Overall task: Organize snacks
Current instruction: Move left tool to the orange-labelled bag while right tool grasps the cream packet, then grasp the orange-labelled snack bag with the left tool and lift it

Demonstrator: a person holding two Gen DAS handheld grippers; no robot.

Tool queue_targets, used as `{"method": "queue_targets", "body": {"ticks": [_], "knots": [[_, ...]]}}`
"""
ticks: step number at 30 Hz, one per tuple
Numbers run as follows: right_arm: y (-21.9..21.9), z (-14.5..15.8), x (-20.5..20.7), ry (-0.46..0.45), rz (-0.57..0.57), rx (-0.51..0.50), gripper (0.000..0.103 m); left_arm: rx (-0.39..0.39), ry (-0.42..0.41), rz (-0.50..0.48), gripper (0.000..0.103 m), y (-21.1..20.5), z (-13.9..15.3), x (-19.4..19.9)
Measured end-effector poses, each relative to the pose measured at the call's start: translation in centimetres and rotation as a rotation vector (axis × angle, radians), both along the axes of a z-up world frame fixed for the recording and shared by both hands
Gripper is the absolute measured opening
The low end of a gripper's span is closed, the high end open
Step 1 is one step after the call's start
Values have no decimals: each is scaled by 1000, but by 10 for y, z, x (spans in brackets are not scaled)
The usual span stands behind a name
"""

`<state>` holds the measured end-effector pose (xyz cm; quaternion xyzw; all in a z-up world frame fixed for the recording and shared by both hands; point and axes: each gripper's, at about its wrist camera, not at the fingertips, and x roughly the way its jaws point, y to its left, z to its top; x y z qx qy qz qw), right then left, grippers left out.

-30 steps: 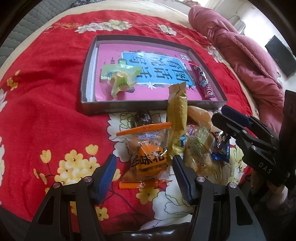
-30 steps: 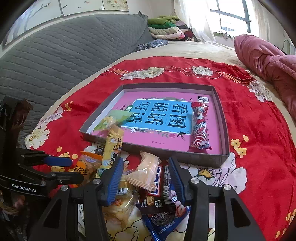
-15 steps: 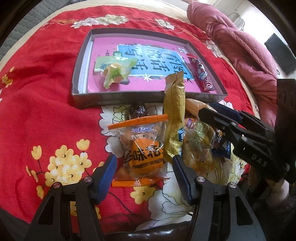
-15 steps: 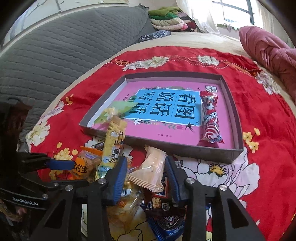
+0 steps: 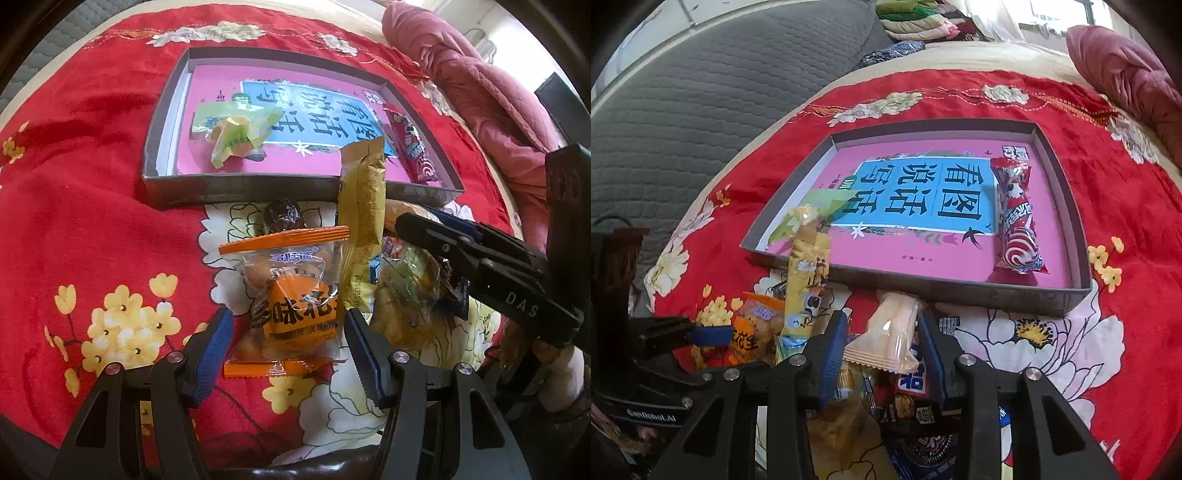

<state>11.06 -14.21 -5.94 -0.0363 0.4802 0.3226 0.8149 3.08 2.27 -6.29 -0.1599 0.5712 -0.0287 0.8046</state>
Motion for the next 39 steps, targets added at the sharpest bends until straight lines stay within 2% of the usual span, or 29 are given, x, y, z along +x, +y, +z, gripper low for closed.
{"method": "queue_targets", "body": {"ticks": [6,16,17,18,23,39], "knots": [[7,-2,-1,-35,10,-33,37,2,5,2,64,-3,-4,4],[-1,5,-7,-56,16,-4,36,-37,-1,40,64,2,-10,6],[-2,6,-7,-56,16,0,36,-43,-2,45,62,4,-10,6],[-4,6,-8,-55,15,5,36,-44,-4,47,52,5,-10,6],[-9,13,-7,-72,0,29,36,-43,-15,49,45,7,-8,4],[-17,27,-14,-93,15,98,36,-35,-77,42,42,9,20,-5]]}}
